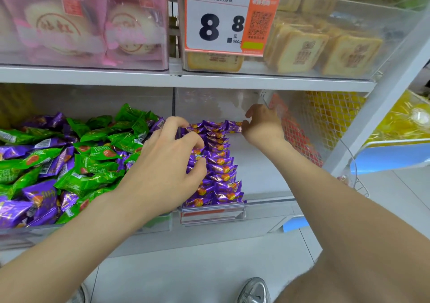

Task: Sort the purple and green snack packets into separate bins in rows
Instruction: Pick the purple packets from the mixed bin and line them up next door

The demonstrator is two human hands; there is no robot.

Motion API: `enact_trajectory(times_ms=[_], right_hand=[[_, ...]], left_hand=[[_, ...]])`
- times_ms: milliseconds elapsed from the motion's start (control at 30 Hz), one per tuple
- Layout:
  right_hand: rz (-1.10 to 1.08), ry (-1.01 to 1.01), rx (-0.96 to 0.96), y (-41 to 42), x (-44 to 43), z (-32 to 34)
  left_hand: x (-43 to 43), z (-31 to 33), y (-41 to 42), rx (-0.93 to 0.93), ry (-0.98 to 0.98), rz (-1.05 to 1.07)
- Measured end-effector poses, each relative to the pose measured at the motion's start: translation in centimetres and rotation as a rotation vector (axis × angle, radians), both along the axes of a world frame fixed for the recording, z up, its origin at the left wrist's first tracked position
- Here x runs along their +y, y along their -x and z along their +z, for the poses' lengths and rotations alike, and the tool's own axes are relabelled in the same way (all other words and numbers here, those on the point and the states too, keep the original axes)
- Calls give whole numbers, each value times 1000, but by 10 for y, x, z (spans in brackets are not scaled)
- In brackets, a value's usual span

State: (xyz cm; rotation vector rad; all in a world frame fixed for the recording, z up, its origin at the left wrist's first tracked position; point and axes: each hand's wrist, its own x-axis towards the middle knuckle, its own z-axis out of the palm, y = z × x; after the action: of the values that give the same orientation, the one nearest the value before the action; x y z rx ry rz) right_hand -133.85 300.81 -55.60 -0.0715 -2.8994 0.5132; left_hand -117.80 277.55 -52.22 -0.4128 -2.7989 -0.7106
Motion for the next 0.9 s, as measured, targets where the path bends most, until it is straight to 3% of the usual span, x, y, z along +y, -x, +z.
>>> enact_trajectory(times_ms=[133, 300, 533, 700, 900], right_hand=[[175, 47, 2, -60, -24, 31], [398, 211, 35, -134, -76, 82], [698, 145, 139, -162, -161, 94], [818, -168, 87, -149, -219, 77], [937, -34, 35, -112, -271, 62]], left_hand=[[-8, 11, -14, 32, 3, -3], [-29, 32, -38, 51, 18, 239], [-110, 58, -40, -387, 362, 518], [-189, 64, -25, -512, 334, 633], [-208, 62, -18, -658, 411, 556]])
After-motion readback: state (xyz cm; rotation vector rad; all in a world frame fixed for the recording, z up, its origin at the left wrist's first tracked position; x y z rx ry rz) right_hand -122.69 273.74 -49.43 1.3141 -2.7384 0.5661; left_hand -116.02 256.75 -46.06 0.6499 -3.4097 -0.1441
